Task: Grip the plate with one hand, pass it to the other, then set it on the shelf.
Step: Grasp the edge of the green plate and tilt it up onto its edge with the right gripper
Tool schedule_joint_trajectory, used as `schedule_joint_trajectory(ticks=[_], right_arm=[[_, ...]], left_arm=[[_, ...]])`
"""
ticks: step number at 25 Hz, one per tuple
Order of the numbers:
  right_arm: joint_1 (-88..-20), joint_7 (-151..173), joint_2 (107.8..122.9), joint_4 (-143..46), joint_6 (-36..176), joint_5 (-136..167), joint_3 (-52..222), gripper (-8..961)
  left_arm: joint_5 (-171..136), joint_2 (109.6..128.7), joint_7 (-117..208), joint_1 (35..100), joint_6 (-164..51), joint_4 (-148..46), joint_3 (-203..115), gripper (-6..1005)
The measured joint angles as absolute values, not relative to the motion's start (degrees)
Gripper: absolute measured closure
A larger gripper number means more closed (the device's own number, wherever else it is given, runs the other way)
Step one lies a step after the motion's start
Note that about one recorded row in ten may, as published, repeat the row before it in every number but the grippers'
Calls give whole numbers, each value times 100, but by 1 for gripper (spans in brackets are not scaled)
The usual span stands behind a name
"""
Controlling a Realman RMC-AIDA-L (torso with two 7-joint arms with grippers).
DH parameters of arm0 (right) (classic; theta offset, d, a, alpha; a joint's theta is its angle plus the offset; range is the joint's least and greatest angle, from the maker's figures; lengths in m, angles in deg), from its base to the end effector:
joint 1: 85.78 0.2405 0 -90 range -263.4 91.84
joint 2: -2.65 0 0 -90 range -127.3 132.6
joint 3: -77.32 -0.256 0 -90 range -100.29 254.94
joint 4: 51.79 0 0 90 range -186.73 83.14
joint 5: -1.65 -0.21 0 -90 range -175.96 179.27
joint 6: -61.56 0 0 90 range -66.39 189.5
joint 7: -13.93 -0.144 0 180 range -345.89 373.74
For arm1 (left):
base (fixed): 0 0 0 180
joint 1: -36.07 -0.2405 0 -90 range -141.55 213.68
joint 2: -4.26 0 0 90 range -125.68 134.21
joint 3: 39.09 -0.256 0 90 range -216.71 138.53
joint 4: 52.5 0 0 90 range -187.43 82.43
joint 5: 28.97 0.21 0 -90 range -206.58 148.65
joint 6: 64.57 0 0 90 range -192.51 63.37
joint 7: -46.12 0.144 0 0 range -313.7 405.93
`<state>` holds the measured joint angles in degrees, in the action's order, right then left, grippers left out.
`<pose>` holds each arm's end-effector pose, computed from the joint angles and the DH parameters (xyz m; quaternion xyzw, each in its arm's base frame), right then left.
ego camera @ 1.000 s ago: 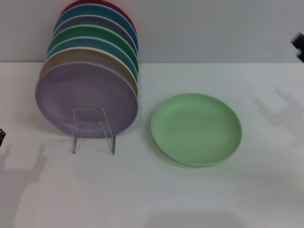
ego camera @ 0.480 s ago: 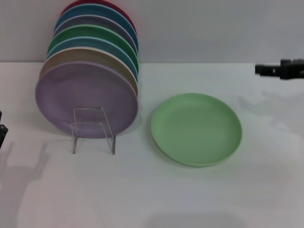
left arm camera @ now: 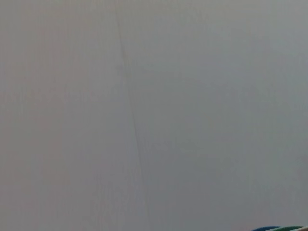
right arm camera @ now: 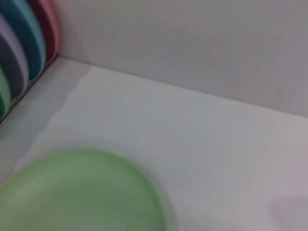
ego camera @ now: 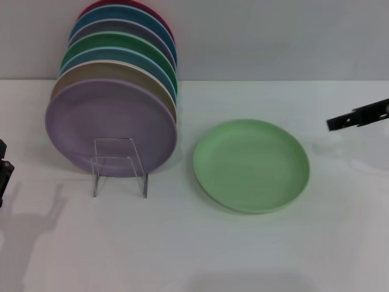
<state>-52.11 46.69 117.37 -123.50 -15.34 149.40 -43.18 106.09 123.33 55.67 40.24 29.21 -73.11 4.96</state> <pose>0.2346 0.4019 0.0850 -0.8364 0.4384 -0.0418 0.3263 -0.3183 0.2119 -0.0001 -0.6363 -0.0768 -0.3381 0.6891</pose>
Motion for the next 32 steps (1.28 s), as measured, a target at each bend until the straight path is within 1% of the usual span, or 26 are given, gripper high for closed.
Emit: schedule_joint_trajectory(ticks=[3,23,32], right_arm=[[-4989,4735,11742,-11815,-1493,14955,-4168,128],[-4373,4886,11777,-10240,-520,14922,-3664,127],[-4262,4892,11789,-9970,-409,14912,-3554,137]], left_arm=[[10609,12335,5581,4030,2913,-7313,465,157],[10646,12321,5551,4038,2913,-7315,376,157],[10647,12317,5553,4037,2919,-7315,371,158]])
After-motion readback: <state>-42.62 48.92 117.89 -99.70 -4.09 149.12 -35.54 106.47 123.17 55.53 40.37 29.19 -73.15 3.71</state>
